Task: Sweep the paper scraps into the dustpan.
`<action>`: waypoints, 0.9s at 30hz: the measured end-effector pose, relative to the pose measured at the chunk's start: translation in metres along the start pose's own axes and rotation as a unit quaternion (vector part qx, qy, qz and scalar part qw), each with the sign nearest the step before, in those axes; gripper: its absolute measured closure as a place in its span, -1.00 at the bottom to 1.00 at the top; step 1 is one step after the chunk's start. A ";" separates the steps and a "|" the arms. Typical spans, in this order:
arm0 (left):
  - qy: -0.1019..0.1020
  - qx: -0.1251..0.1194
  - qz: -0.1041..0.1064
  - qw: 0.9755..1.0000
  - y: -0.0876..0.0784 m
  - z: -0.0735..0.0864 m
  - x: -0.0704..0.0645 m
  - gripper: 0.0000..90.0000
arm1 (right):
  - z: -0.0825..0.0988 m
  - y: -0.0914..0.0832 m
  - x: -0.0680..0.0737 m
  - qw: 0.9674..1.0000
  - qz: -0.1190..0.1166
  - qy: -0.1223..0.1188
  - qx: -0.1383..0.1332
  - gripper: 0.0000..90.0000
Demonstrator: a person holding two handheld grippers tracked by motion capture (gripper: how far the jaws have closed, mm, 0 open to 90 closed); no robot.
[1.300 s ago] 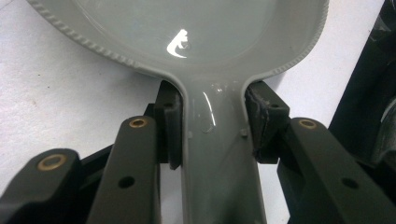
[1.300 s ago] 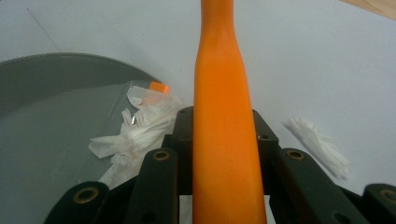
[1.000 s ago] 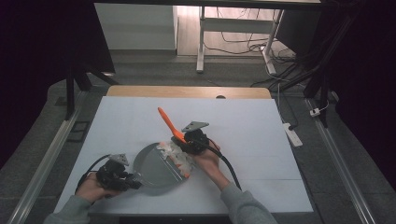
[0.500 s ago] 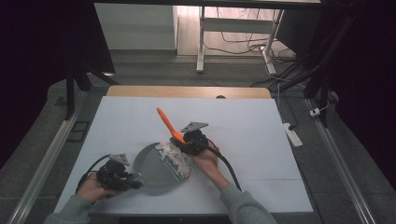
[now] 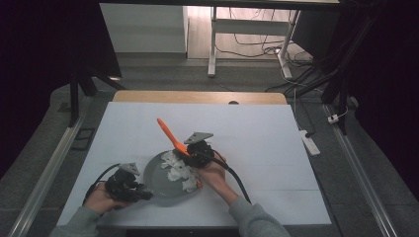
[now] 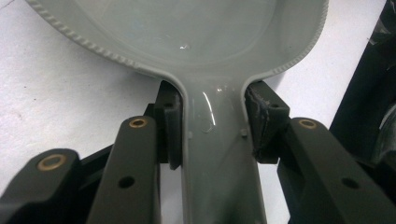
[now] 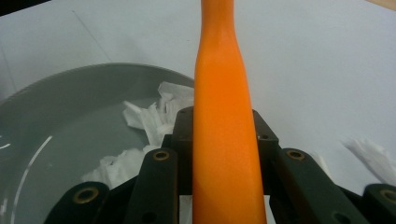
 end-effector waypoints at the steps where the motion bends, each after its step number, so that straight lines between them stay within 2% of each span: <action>1: 0.000 0.000 0.000 1.000 0.000 0.000 0.000 0.36 | -0.001 0.000 0.003 1.000 -0.002 -0.003 0.000 0.57; 7: 0.000 -0.002 0.000 1.000 0.001 -0.001 0.000 0.36 | -0.007 -0.003 0.019 0.999 -0.033 -0.013 -0.013 0.57; 10: -0.001 -0.002 0.002 1.000 0.001 -0.001 0.000 0.36 | -0.012 -0.014 0.017 0.999 -0.032 -0.013 -0.032 0.57; 17: -0.002 -0.003 0.002 1.000 0.002 -0.001 0.000 0.36 | -0.017 -0.044 -0.017 0.997 -0.004 0.025 -0.075 0.57; 27: -0.003 -0.004 0.002 1.000 0.002 -0.001 0.000 0.36 | -0.009 -0.067 -0.060 0.993 0.035 0.069 -0.092 0.57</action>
Point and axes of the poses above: each handheld gripper's, and its own axes: y roughly forward along the jaws, z roughly out of its underside, x roughly to its left, the point moved 6 cm from there along y, roughly forward along the jaws, and after that the axes turned 11 degrees about x, right-handed, at the moved point
